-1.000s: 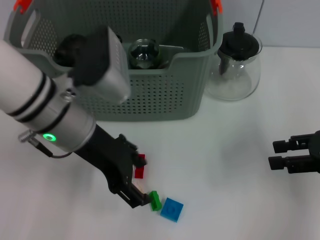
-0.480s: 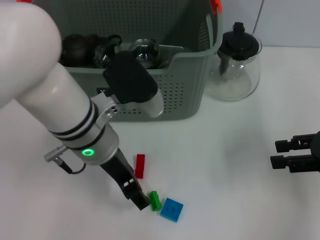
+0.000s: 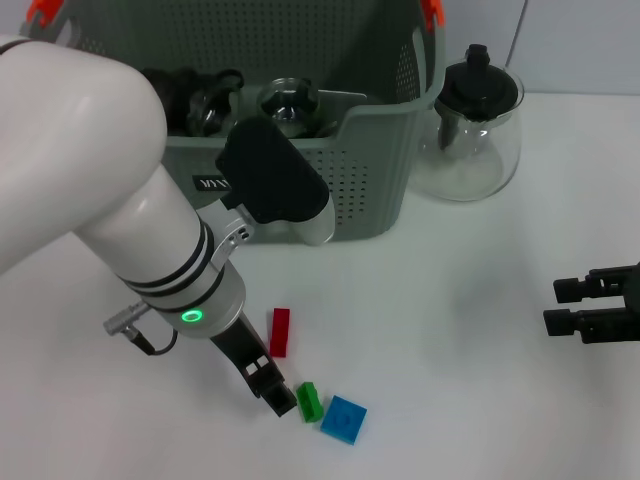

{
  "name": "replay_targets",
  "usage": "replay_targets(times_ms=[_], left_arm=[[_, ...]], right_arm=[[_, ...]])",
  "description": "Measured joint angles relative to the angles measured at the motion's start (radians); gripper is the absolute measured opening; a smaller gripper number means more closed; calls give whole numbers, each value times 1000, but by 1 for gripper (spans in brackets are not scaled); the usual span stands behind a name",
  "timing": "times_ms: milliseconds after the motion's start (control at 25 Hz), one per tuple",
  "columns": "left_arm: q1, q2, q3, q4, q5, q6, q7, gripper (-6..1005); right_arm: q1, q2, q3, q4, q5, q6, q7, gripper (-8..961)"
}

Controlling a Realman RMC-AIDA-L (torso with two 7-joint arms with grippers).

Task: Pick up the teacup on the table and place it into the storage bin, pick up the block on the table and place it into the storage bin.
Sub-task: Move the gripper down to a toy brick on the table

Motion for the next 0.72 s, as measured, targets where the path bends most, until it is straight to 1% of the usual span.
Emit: replay_targets(times_ms=[480, 720], left_arm=[[11, 0, 62, -17, 22, -44, -42, 873], [14, 0, 78, -24, 23, -58, -53, 812]], right_arm=[[-1, 1, 0, 0, 0, 1, -16, 659], [-1, 1, 0, 0, 0, 2, -19, 659]])
